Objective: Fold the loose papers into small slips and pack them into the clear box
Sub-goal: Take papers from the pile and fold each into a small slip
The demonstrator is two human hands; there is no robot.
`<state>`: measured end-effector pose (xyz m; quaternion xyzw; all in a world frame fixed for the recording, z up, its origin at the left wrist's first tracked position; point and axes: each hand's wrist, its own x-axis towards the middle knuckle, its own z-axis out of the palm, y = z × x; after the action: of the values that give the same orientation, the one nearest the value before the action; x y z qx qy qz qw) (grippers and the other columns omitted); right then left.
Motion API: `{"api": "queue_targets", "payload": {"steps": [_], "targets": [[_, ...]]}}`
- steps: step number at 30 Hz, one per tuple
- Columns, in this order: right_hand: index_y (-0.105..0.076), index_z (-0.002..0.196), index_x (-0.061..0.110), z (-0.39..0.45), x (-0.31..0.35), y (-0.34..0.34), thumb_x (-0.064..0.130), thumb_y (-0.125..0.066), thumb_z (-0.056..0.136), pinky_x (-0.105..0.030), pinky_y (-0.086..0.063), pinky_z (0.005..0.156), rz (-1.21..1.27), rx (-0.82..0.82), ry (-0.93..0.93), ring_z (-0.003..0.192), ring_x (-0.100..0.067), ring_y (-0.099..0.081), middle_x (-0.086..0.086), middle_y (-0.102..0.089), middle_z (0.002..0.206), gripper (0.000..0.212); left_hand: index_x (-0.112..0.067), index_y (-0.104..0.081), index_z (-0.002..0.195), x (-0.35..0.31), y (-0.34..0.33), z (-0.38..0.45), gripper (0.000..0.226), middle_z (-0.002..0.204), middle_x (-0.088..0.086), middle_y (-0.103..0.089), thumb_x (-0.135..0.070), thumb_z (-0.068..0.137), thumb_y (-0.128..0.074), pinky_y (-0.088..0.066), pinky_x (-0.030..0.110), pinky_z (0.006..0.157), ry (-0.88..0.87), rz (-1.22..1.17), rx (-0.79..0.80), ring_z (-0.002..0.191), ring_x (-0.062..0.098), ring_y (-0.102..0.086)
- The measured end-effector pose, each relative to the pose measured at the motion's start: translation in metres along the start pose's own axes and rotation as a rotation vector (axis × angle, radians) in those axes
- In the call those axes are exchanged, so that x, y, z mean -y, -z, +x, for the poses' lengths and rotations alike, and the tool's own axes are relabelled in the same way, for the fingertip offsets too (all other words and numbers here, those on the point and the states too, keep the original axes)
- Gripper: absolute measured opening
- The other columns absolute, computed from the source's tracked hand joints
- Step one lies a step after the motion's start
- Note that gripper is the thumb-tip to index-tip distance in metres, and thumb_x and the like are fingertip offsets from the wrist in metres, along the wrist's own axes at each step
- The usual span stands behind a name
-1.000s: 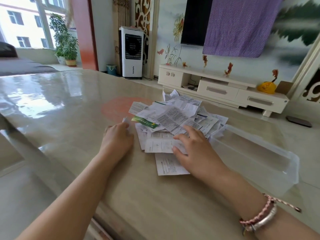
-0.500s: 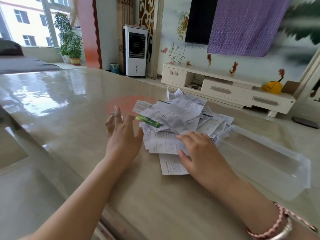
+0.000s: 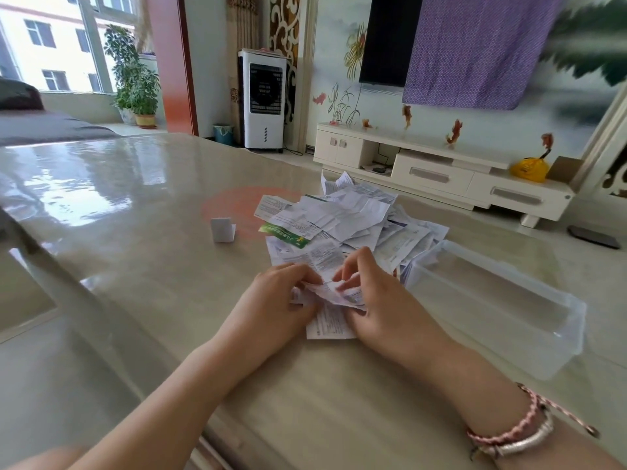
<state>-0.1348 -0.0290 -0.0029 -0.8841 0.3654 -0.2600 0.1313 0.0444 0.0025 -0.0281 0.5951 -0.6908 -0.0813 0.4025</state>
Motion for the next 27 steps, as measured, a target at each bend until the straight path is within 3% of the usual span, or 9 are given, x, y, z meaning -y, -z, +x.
{"api": "queue_targets", "payload": {"steps": [3,5,9,14,16,18,21,23,27], "targets": [[-0.039,0.111,0.028,0.001,-0.003,0.005,0.018,-0.066,0.084,-0.022,-0.041,0.078,-0.058,-0.012,-0.017,0.106,-0.008,-0.054,0.009,-0.056,0.114,0.039,-0.024,-0.07,0.077,0.0,-0.001,0.003,0.015,0.083,-0.009,-0.069,-0.01,0.074,-0.071,-0.048,0.023,0.076,0.042,-0.045,-0.009,0.079,0.01,-0.062],[-0.046,0.114,0.028,0.001,-0.007,0.009,0.02,-0.065,0.085,-0.022,-0.043,0.081,-0.072,0.011,-0.061,0.107,-0.007,-0.054,0.012,-0.057,0.117,0.035,-0.02,-0.067,0.072,0.0,-0.001,0.004,0.008,0.075,-0.006,-0.068,-0.015,0.078,-0.072,-0.05,0.03,0.074,0.071,-0.08,-0.005,0.073,0.012,-0.061],[-0.058,0.092,0.03,-0.002,-0.013,0.014,0.023,-0.068,0.084,-0.032,-0.053,0.074,0.079,-0.047,-0.184,0.08,-0.004,-0.063,0.013,-0.068,0.085,0.015,-0.017,-0.057,0.069,-0.002,0.001,0.007,0.019,0.07,-0.004,-0.064,-0.021,0.085,-0.068,-0.049,0.033,0.071,0.098,-0.16,0.038,0.068,0.015,-0.057],[-0.055,0.088,0.029,0.002,-0.015,0.014,0.022,-0.072,0.084,-0.032,-0.056,0.066,0.263,-0.151,-0.277,0.068,-0.007,-0.067,0.006,-0.071,0.076,0.019,-0.023,-0.055,0.081,-0.007,0.001,0.004,0.017,0.073,-0.012,-0.059,-0.029,0.085,-0.07,-0.034,0.013,0.055,0.221,-0.193,0.042,0.055,-0.002,-0.046],[-0.052,0.094,0.032,0.004,-0.019,0.01,0.024,-0.071,0.085,-0.032,-0.054,0.068,0.165,-0.146,-0.259,0.069,-0.004,-0.064,0.007,-0.069,0.078,0.023,-0.027,-0.053,0.094,-0.009,0.001,0.002,0.023,0.079,-0.012,-0.06,-0.033,0.083,-0.072,-0.034,0.013,0.055,0.272,-0.127,0.059,0.059,-0.003,-0.049],[-0.047,0.112,0.032,0.005,-0.019,0.006,0.027,-0.07,0.085,-0.028,-0.05,0.07,0.03,-0.109,-0.231,0.073,-0.005,-0.059,0.007,-0.063,0.085,0.035,-0.028,-0.047,0.108,-0.012,-0.001,0.0,0.034,0.081,-0.011,-0.058,-0.033,0.084,-0.07,-0.04,0.019,0.065,0.269,-0.026,0.066,0.072,0.0,-0.053],[-0.037,0.131,0.027,0.008,-0.019,0.001,0.028,-0.07,0.084,-0.024,-0.038,0.09,-0.198,-0.044,-0.168,0.111,-0.012,-0.043,0.004,-0.045,0.121,0.057,-0.028,-0.038,0.122,-0.016,-0.005,-0.003,0.048,0.091,-0.014,-0.049,-0.034,0.085,-0.067,-0.039,0.031,0.091,0.217,0.111,0.018,0.099,0.014,-0.05],[-0.044,0.129,0.027,0.006,-0.015,0.003,0.03,-0.071,0.083,-0.022,-0.032,0.095,-0.262,-0.054,-0.093,0.119,-0.012,-0.033,0.006,-0.038,0.127,0.053,-0.031,-0.038,0.125,-0.016,-0.004,-0.001,0.05,0.104,-0.011,-0.043,-0.034,0.085,-0.067,-0.034,0.032,0.096,0.195,0.161,0.004,0.11,0.017,-0.043],[-0.06,0.116,0.03,-0.003,-0.012,0.011,0.048,-0.07,0.079,-0.023,-0.023,0.101,-0.268,0.007,0.037,0.126,-0.007,-0.024,0.01,-0.041,0.132,0.042,-0.037,-0.057,0.113,-0.016,-0.003,0.001,0.027,0.111,-0.013,-0.043,-0.03,0.088,-0.064,-0.03,0.03,0.099,0.096,0.234,0.04,0.115,0.015,-0.04]]}}
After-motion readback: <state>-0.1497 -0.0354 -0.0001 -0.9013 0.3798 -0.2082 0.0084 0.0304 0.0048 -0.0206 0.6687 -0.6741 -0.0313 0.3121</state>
